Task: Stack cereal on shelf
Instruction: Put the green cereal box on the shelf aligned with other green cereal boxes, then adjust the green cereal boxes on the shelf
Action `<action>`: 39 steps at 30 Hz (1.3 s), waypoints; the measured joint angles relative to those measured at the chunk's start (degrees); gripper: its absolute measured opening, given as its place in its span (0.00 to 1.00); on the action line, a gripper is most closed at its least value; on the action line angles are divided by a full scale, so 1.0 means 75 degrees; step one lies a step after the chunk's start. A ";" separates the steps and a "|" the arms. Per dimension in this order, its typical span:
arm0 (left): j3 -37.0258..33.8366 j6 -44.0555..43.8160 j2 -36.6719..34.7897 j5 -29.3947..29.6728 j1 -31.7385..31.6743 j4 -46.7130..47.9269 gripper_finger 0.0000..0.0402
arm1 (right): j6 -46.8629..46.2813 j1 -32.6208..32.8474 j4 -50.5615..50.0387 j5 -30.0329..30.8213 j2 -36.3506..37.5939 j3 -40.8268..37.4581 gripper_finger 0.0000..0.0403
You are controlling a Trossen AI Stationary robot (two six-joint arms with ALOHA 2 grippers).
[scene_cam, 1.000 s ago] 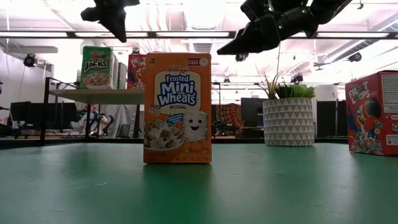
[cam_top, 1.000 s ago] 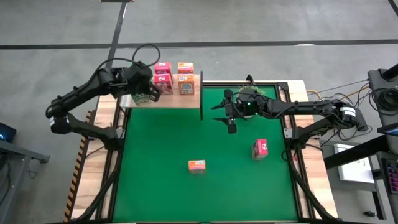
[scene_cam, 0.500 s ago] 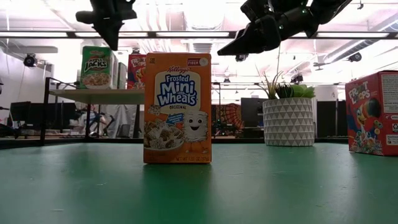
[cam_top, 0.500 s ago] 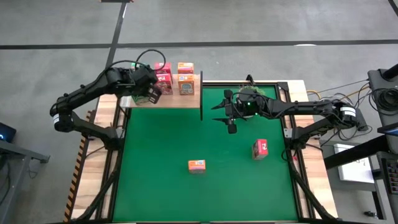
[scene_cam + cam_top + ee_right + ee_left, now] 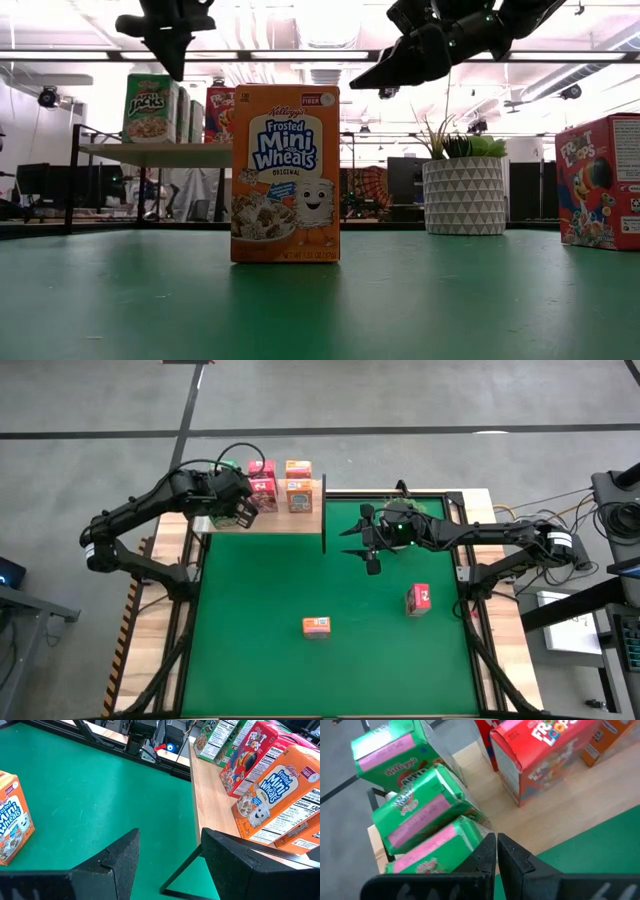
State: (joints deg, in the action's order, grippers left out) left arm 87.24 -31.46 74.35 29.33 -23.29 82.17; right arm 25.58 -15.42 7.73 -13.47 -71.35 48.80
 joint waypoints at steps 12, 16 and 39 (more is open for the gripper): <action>0.0655 0.0155 -0.0006 -0.0254 0.0255 0.0028 0.00 | 0.0006 0.0000 0.0007 0.0000 0.0000 0.0000 0.50; 0.1120 0.0339 -0.0012 -0.0080 0.0283 0.0023 0.00 | 0.0009 0.0000 0.0006 0.0000 0.0003 0.0000 0.50; 0.1198 0.2140 0.0006 0.0003 -0.1384 0.0869 0.00 | 0.0000 0.0000 -0.0020 0.0000 0.0006 0.0000 0.50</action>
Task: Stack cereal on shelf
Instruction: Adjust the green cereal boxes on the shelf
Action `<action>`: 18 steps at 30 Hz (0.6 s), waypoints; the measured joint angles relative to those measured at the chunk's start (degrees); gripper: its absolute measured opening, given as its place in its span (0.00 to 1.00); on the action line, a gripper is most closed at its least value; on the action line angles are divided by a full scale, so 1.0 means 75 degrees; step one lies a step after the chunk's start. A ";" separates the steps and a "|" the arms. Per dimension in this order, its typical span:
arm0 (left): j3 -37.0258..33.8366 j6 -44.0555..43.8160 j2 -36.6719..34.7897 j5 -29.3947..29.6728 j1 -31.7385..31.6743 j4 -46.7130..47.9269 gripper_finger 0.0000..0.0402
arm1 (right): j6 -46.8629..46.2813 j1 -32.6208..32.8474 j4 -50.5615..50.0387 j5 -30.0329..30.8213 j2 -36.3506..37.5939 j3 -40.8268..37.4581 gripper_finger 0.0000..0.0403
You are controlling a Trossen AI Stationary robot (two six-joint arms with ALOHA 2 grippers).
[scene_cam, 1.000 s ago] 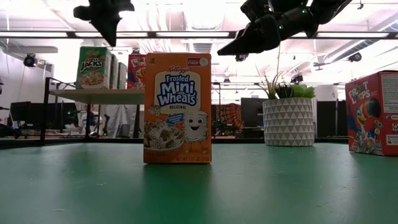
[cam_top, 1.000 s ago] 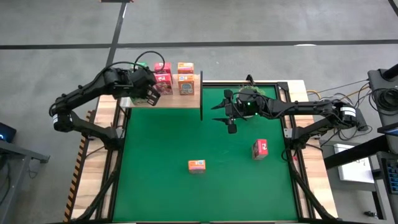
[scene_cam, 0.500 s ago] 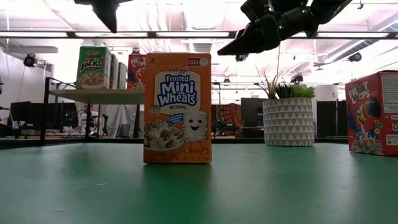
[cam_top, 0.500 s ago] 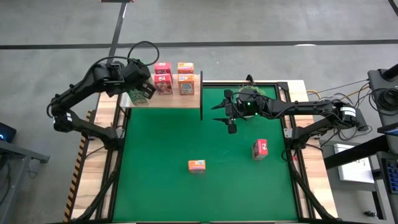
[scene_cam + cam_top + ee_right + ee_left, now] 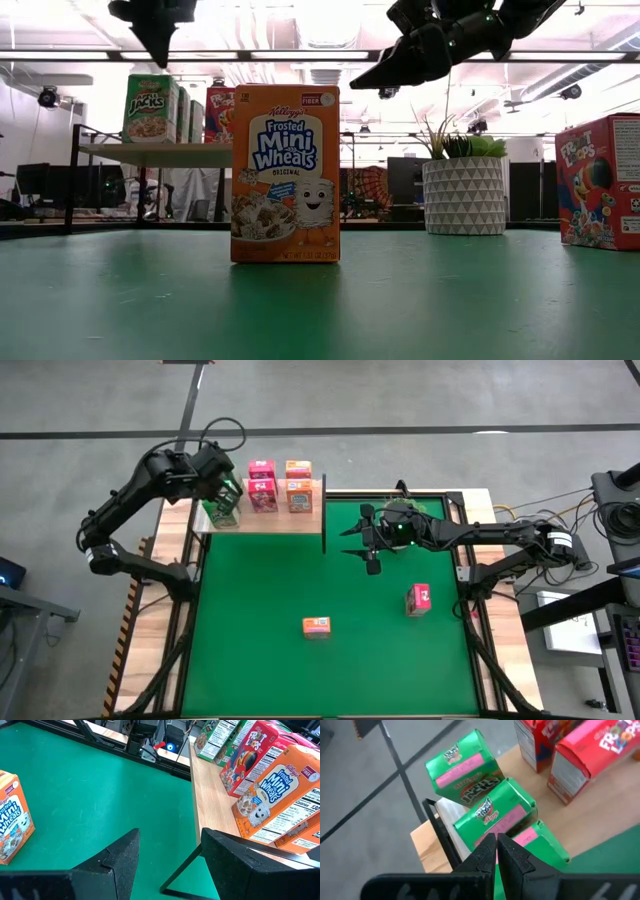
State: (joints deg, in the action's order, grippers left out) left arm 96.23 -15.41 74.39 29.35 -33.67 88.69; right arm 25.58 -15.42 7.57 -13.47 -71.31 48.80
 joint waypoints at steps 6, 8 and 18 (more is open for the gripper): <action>0.0000 0.0447 0.0106 -0.0454 -0.0556 -0.0009 0.00 | 0.0000 0.0000 -0.0003 0.0002 0.0000 0.0000 0.50; -0.0002 0.0471 0.0146 -0.0452 -0.0771 0.0002 0.00 | 0.0000 0.0000 -0.0003 0.0001 0.0000 0.0000 0.50; -0.0044 0.0730 0.0384 -0.0455 -0.1093 0.0005 0.00 | 0.0006 0.0000 -0.0009 0.0003 0.0000 0.0000 0.50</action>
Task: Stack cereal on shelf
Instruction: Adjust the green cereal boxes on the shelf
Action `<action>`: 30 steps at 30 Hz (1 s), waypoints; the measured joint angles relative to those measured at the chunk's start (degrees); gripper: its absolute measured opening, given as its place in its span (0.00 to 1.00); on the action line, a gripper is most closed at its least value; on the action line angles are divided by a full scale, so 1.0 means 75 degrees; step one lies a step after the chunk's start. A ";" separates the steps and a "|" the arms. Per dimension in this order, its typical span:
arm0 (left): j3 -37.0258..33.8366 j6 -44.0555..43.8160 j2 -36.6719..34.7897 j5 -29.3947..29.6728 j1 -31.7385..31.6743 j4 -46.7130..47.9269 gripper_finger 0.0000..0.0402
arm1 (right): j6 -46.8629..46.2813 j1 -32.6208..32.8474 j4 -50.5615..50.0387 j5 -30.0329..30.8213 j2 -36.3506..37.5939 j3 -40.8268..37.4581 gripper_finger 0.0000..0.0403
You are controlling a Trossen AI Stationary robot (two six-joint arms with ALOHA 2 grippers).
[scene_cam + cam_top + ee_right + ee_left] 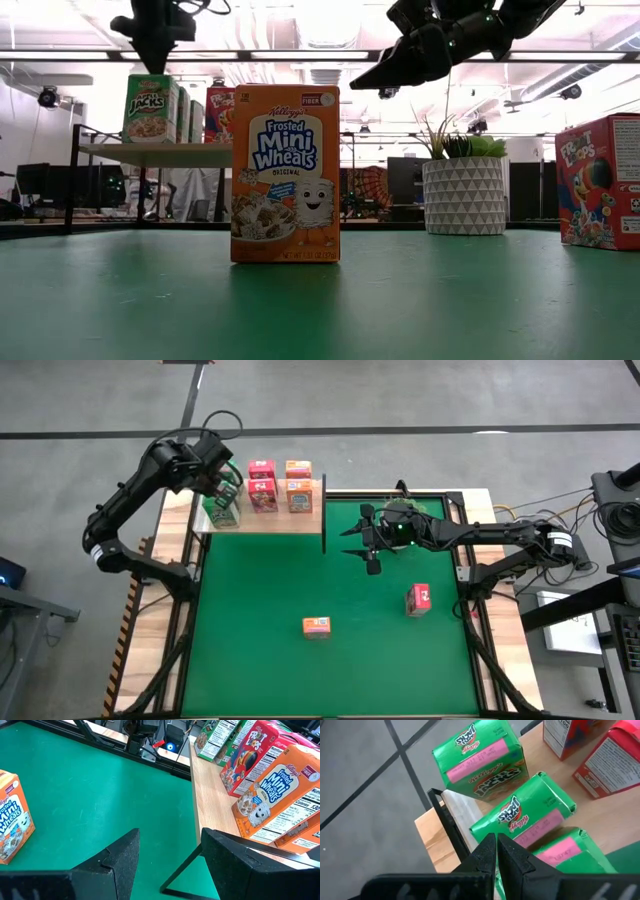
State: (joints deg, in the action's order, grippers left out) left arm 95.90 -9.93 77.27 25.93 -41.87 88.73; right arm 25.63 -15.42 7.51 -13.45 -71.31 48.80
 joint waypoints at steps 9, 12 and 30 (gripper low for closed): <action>-0.0003 0.0114 0.0403 0.0129 0.0000 -0.0020 0.00 | 0.0000 0.0000 -0.0020 0.0000 0.0000 0.0000 0.50; -0.0003 0.0186 0.0516 0.0289 0.0000 -0.0023 0.00 | 0.0003 0.0000 -0.0023 0.0000 0.0000 0.0000 0.50; -0.0005 0.0979 0.0563 0.0603 0.0003 -0.0021 0.00 | 0.0017 0.0000 -0.0018 0.0003 0.0000 0.0000 0.50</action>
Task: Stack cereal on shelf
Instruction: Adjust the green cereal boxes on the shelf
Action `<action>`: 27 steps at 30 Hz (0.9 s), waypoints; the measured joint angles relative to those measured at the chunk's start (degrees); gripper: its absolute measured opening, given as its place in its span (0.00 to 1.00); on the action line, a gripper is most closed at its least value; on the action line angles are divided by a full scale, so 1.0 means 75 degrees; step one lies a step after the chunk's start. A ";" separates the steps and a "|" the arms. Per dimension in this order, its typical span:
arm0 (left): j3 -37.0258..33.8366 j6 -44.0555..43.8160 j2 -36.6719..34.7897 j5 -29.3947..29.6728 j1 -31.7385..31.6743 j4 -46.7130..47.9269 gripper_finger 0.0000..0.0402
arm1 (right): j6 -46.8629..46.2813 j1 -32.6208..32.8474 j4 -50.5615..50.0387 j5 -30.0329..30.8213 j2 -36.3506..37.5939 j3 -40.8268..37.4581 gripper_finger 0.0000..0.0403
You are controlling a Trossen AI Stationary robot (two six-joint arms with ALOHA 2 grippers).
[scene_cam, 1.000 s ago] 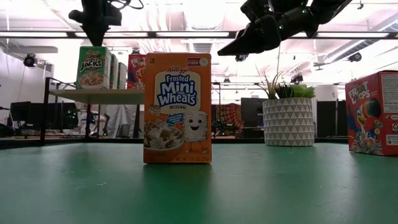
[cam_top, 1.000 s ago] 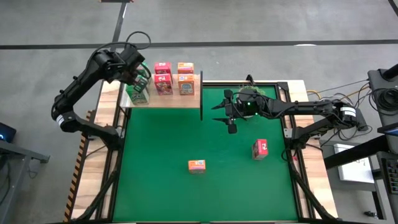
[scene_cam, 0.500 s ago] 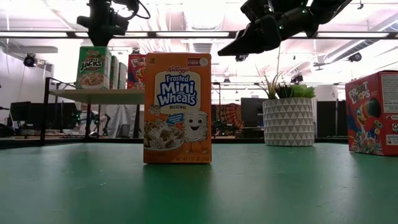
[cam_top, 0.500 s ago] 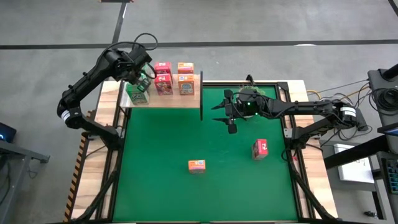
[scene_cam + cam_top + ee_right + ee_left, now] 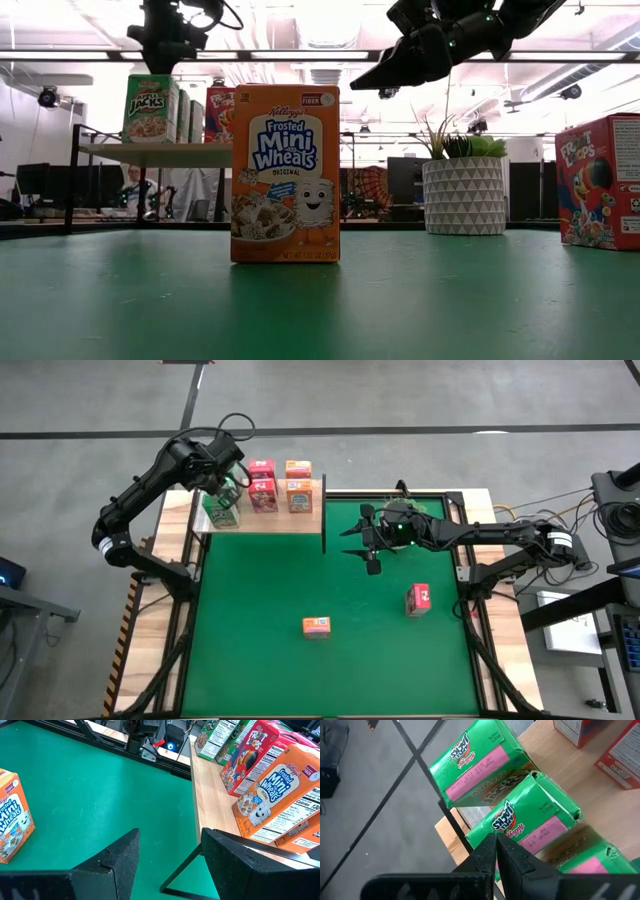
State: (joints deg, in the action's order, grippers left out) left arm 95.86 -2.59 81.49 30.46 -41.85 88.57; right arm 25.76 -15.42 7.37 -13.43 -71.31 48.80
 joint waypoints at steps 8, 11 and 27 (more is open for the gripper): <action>0.0002 -0.0117 -0.0012 0.0006 0.0201 -0.0072 0.00 | 0.0000 0.0000 -0.0001 0.0000 0.0000 0.0000 0.50; 0.0002 -0.0136 -0.0046 0.0000 0.0461 -0.0157 0.00 | 0.0000 0.0000 0.0000 -0.0001 0.0000 0.0000 0.50; 0.0002 -0.0639 -0.0480 -0.0344 0.1192 -0.0746 0.00 | -0.0087 0.0000 0.0028 0.0000 0.0000 0.0000 0.50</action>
State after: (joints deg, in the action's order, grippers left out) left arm 95.88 -7.38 77.89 27.88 -32.91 82.98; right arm 25.10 -15.42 7.59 -13.43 -71.31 48.80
